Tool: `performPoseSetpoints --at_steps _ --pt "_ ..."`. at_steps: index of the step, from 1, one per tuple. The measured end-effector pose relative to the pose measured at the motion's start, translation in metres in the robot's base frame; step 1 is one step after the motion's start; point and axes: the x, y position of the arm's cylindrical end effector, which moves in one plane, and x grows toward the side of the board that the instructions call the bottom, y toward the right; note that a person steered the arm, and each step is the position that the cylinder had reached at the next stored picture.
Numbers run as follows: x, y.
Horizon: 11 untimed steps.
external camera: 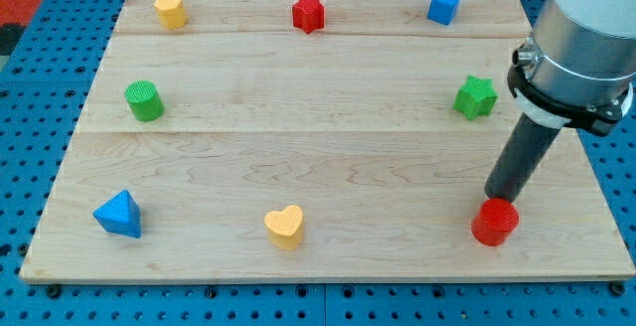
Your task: Push the green star towards the center
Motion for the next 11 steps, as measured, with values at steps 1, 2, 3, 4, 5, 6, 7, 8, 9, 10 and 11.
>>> performPoseSetpoints --at_steps 1,2,3,4,5,6,7,8,9,10,11 --pt "-0.005 0.0" --pt "-0.015 0.0" --pt "-0.034 -0.016" --pt "-0.049 -0.005" --pt "-0.061 0.007" --pt "-0.069 0.03" --pt "-0.069 0.055" --pt "-0.071 0.059" --pt "-0.071 0.074" --pt "-0.073 0.098" --pt "-0.115 0.095"
